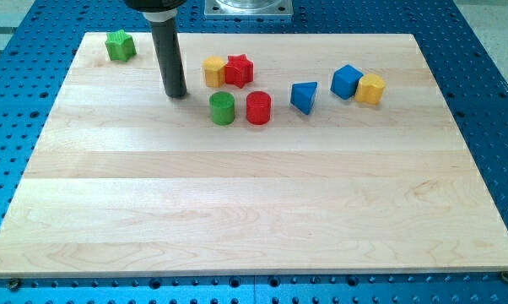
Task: Slide your arm close to the green circle
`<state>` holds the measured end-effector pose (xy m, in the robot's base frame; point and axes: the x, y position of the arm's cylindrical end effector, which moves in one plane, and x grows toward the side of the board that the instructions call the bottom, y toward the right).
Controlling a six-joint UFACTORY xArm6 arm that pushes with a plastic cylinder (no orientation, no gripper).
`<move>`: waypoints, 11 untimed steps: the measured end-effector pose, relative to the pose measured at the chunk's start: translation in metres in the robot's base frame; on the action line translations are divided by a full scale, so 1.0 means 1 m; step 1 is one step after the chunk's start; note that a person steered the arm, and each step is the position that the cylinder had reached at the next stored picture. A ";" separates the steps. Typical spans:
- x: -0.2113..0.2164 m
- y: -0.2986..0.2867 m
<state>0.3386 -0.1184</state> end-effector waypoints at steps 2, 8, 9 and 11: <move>0.000 0.000; 0.006 0.000; 0.006 0.000; 0.009 0.001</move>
